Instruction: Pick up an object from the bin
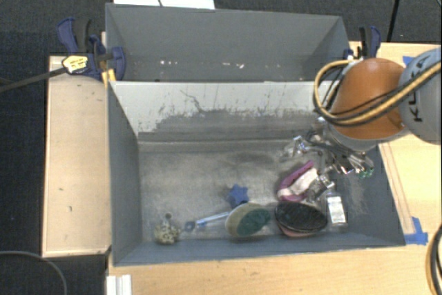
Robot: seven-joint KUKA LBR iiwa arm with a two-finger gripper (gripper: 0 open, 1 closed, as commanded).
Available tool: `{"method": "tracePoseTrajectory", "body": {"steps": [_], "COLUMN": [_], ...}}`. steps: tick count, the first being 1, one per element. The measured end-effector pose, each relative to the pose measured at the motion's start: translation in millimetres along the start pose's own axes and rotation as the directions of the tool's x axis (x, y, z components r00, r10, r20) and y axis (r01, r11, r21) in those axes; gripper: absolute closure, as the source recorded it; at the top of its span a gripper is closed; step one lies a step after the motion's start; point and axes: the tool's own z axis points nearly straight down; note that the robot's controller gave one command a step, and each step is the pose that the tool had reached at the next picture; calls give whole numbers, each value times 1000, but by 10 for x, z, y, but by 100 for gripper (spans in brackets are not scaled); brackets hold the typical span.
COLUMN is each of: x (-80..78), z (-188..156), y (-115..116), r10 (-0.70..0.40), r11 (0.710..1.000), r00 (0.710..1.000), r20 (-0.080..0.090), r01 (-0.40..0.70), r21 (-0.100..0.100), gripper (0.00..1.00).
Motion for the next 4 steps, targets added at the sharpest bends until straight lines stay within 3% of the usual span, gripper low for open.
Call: {"method": "tracePoseTrajectory", "body": {"steps": [1,2,3,4], "x": [63,32,17,-7], "z": [-78,301,281,265], "y": [-117,-183,-191,-190], "r10": [-56,-9,-13,-15], "r11": [998,1000,1000,1000], "r00": [998,1000,1000,1000], "r20": [1,-1,0,6], "r01": [56,9,13,15], "r21": [2,-1,2,3], "gripper": [0,0,0,100]}}
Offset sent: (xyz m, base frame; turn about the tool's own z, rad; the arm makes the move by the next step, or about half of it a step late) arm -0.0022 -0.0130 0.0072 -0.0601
